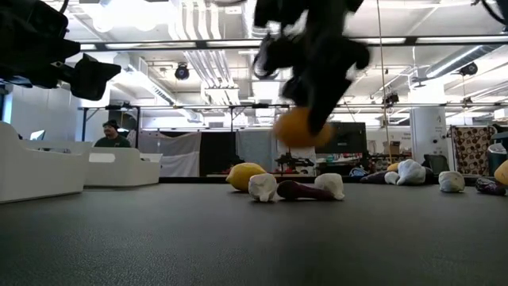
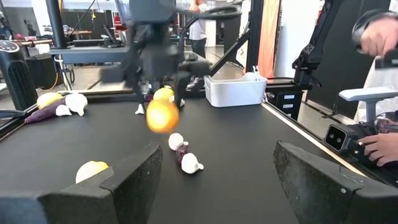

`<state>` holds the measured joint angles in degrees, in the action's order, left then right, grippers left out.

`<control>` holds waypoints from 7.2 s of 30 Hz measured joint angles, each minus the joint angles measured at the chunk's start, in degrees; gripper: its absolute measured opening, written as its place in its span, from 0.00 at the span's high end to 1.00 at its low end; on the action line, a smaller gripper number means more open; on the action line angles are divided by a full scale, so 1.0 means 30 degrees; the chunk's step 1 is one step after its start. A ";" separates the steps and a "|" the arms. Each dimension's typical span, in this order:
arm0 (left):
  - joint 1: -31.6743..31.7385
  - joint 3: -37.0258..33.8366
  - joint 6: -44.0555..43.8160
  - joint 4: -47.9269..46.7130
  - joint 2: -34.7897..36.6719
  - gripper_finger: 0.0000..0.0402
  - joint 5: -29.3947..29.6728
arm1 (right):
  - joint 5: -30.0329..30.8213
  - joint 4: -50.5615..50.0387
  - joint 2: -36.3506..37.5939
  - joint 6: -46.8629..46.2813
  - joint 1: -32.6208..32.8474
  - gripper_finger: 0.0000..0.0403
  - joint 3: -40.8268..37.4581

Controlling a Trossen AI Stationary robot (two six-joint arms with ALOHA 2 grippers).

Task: Sort produce into baskets
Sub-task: Put the lemon into the gray bin

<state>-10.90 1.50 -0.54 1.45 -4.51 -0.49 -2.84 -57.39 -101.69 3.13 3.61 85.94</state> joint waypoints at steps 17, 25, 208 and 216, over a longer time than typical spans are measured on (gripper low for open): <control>0.0000 0.0000 0.0000 0.0050 -0.0088 0.28 0.0000 | 0.0575 -0.3374 0.7348 -2.2747 1.2724 0.39 -0.4408; 0.0007 0.0000 0.0000 0.0081 -0.0097 0.28 0.0000 | -0.3204 -0.3183 0.6572 -3.1160 1.7134 0.39 -0.6208; 0.0006 0.0000 0.0000 0.0066 -0.0177 0.28 0.0000 | 1.1309 -0.1863 0.7621 -1.3853 0.6183 0.14 -0.3917; 0.0000 0.0000 0.0000 0.0067 -0.0177 0.28 0.0000 | 0.7229 0.8312 0.5022 -0.3152 0.1770 0.14 -0.4276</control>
<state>-10.89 1.50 -0.54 1.65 -5.04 -0.49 18.85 -32.45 -86.63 -6.33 8.92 73.11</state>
